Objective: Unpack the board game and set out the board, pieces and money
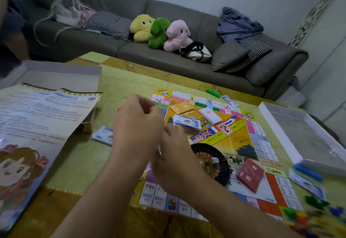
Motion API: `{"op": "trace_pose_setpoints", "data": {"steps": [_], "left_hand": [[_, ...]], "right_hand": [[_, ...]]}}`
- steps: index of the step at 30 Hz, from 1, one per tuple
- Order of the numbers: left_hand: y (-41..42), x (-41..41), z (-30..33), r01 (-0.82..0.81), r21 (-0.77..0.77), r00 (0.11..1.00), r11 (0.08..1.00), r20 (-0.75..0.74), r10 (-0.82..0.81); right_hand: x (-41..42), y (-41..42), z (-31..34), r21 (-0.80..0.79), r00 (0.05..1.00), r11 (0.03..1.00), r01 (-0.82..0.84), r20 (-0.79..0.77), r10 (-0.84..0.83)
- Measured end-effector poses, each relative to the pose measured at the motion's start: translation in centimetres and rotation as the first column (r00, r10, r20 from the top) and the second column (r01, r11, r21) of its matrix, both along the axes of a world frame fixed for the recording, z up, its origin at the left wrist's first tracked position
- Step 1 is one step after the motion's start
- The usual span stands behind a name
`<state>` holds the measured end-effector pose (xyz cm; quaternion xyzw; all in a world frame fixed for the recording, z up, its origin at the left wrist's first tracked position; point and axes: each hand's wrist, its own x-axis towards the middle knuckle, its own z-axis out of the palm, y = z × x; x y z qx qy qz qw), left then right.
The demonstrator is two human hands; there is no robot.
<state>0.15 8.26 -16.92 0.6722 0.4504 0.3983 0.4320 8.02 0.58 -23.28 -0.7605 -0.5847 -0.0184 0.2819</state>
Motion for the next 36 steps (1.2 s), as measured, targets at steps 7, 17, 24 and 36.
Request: {"op": "trace_pose_setpoints", "data": {"steps": [7, 17, 24, 36], "left_hand": [[-3.6, 1.5, -0.7, 0.217, 0.035, 0.974, 0.976, -0.079, -0.213], [-14.2, 4.5, -0.8, 0.62, 0.206, 0.778, 0.757, -0.292, -0.557], [-20.7, 5.9, -2.1, 0.757, 0.244, 0.652, 0.607, -0.342, -0.676], [-20.8, 5.9, -4.1, 0.753, 0.162, 0.594, 0.638, -0.586, -0.551]], "right_hand": [[3.7, -12.7, 4.4, -0.009, 0.974, 0.992, 0.126, -0.19, -0.126], [5.9, -25.6, 2.7, 0.114, 0.902, 0.929, 0.353, -0.305, -0.306], [6.1, -28.8, 3.0, 0.107, 0.931, 0.961, 0.256, -0.296, -0.216], [6.9, -28.9, 2.8, 0.01, 0.918, 0.941, 0.338, -0.221, -0.328]]}}
